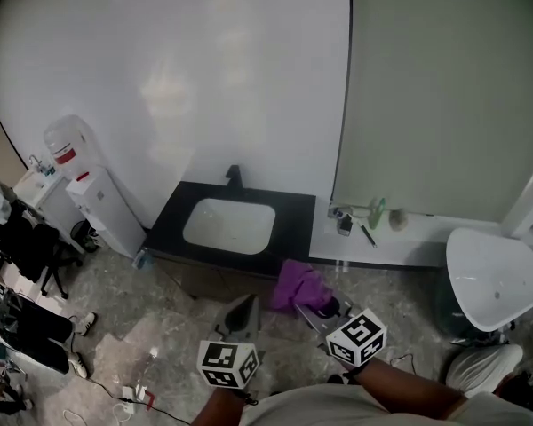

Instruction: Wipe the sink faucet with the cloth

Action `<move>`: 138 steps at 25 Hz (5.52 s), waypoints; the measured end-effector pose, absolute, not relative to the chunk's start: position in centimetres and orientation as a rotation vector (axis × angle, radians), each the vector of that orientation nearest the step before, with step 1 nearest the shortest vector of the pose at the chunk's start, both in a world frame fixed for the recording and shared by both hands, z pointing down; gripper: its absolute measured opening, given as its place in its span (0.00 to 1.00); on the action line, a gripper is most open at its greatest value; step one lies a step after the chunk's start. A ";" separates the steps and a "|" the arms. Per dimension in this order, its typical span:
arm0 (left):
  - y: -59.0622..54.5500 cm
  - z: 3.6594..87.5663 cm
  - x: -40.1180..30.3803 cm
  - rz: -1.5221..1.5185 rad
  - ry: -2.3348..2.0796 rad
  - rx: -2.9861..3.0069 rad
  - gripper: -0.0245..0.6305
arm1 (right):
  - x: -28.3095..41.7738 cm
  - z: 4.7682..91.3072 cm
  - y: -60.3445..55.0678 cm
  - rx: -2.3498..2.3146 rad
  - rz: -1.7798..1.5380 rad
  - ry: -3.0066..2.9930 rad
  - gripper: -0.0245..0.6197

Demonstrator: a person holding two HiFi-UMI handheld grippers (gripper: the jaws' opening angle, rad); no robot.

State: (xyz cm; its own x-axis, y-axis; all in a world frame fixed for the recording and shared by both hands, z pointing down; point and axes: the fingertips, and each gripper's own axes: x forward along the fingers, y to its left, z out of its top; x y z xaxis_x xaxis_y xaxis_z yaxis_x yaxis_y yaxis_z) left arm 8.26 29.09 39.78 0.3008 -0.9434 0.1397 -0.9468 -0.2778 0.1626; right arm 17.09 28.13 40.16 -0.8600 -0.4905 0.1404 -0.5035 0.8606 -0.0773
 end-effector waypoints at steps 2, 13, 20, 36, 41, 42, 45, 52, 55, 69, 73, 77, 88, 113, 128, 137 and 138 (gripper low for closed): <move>29.4 39.9 7.1 0.031 -1.730 2.362 0.05 | 16.4 40.2 27.9 0.821 0.188 -2.918 0.13; 27.3 41.1 0.4 0.035 -1.712 2.341 0.05 | 11.1 40.5 23.6 0.871 0.234 -2.900 0.14; 18.1 43.0 -4.4 0.076 -1.738 2.314 0.05 | 6.3 43.1 12.5 0.830 0.283 -2.915 0.14; -10.9 45.3 -12.9 0.080 -1.753 2.228 0.05 | -4.5 49.5 -19.5 0.692 0.397 -2.813 0.14; -16.1 47.7 -15.5 0.105 -1.653 2.220 0.05 | -8.9 52.3 -26.4 0.698 0.474 -2.741 0.14; -17.2 48.0 -15.8 0.109 -1.635 2.224 0.05 | -10.1 52.5 -28.4 0.687 0.454 -2.728 0.14; -19.7 48.9 -16.7 0.133 -1.576 2.233 0.05 | -14.1 53.6 -34.6 0.650 0.352 -2.678 0.14; -22.6 50.1 -19.4 0.189 -1.532 2.224 0.05 | -19.7 62.6 -38.3 0.552 0.385 -2.534 0.13; -23.2 50.7 -20.7 0.183 -1.532 2.207 0.05 | -20.2 63.9 -31.9 0.379 0.402 -2.528 0.13; -24.6 51.6 -21.3 0.141 -1.480 2.205 0.05 | -20.2 66.0 -31.1 0.415 0.384 -2.517 0.13; -24.4 51.3 -20.8 0.123 -1.454 2.210 0.05 | -20.2 67.9 -32.1 0.488 0.341 -2.485 0.13; -24.0 51.4 -20.2 0.137 -1.445 2.227 0.05 | -20.7 68.9 -33.4 0.513 0.271 -2.466 0.14; -23.0 51.0 -21.5 0.147 -1.468 2.227 0.05 | -20.2 68.1 -32.5 0.478 0.253 -2.464 0.13; -22.5 54.3 -24.7 0.194 -1.481 2.158 0.05 | -15.3 75.0 -42.2 0.625 0.374 -2.293 0.13; -22.7 53.3 -24.0 0.174 -1.494 2.178 0.05 | -15.5 68.7 -41.6 0.672 0.288 -2.423 0.13; -23.2 47.6 -21.0 0.115 -1.487 2.293 0.05 | -15.3 51.4 -35.1 0.687 0.208 -2.736 0.14; -23.2 46.7 -20.5 0.102 -1.488 2.308 0.05 | -14.9 49.7 -33.6 0.689 0.218 -2.759 0.14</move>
State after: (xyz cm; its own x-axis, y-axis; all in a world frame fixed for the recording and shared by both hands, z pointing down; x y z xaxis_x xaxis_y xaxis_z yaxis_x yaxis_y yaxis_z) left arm -20.53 -23.18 46.70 0.4336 -0.8604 0.2676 -0.8889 -0.3598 0.2837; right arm -14.90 -33.59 49.68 -0.8442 -0.4357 0.3123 -0.4794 0.8743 -0.0760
